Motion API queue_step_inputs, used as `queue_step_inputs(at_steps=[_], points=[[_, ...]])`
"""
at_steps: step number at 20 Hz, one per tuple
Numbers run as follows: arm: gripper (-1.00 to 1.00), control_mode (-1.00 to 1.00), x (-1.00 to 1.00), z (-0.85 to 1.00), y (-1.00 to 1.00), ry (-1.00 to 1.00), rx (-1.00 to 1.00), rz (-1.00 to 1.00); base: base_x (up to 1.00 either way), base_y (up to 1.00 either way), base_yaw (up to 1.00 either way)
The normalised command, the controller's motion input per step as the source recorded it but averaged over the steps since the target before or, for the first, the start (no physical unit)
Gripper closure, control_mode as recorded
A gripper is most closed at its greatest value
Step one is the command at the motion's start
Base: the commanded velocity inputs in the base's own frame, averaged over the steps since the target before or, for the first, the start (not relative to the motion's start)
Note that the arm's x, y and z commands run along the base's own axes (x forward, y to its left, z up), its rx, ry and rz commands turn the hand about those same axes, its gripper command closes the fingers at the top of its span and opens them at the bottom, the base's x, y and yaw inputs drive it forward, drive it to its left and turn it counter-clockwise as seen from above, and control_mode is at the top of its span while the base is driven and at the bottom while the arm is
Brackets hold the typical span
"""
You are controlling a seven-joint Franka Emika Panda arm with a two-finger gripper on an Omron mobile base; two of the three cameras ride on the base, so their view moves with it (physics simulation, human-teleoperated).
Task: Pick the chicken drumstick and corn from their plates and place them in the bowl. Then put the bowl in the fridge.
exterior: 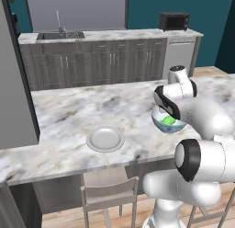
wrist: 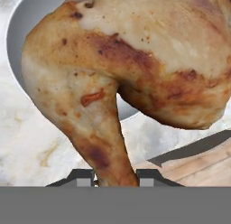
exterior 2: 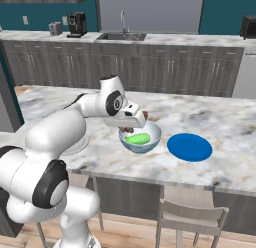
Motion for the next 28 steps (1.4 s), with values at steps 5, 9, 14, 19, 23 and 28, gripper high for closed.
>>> queue_step_inputs(at_steps=[5, 9, 14, 19, 23, 28], points=[[1.00, -1.00, 0.30, -0.17, 0.00, 0.00, 0.00, -0.05, 0.00, 0.00, 0.00], [1.00, -1.00, 0.40, -0.12, -0.02, 0.00, 0.00, -0.07, 0.00, 0.00, 0.00], [1.00, -1.00, 0.33, -0.07, -0.05, 0.00, 0.02, -0.05, 0.00, 0.00, 0.00], [1.00, -1.00, 0.31, -0.12, -0.06, 0.00, 0.06, -0.03, 0.00, 0.00, 0.00], [1.00, -1.00, 0.18, -0.20, -0.04, 0.00, 0.08, -0.01, 0.00, 0.00, 0.00], [1.00, -1.00, -0.06, -0.22, -0.06, 0.00, 0.04, 0.00, 0.00, 0.00, 0.00]])
